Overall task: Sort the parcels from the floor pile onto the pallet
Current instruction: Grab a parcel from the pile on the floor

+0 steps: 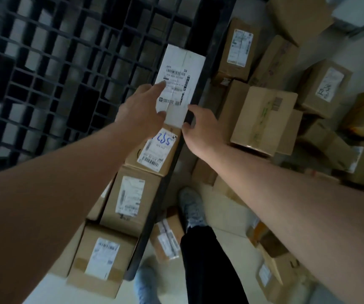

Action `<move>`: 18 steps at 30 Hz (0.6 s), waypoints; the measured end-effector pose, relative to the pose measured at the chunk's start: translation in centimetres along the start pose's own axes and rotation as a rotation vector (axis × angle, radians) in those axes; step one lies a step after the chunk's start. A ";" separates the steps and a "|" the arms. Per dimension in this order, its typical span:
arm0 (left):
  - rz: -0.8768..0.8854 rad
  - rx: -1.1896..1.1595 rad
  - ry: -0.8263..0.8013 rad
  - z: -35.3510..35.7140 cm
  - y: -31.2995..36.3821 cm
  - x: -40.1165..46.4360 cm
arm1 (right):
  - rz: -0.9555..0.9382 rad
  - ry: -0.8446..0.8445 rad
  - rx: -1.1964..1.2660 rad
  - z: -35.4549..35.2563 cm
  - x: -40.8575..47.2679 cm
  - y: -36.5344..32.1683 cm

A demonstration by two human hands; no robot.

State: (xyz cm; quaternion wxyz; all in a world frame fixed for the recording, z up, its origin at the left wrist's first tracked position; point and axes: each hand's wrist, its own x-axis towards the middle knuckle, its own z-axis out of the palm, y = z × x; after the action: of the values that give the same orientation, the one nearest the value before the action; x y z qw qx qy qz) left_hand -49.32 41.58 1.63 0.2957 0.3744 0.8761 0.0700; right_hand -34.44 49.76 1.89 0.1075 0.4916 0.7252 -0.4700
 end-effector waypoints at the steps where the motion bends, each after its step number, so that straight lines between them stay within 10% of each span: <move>1: 0.013 0.008 -0.004 -1.3 0.4 -1.7 | -0.016 0.014 -0.009 -0.9 -2.0 -0.6; 18: 0.319 0.015 0.070 -20.8 8.7 -44.1 | -0.224 0.276 -0.126 -11.6 -49.9 -7.8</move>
State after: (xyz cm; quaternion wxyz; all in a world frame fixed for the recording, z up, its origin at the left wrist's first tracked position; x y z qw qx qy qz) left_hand -31.84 19.03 42.06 0.2471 0.5085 0.8157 0.1224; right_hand -12.56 27.79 43.44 -0.0154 0.4599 0.8113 -0.3606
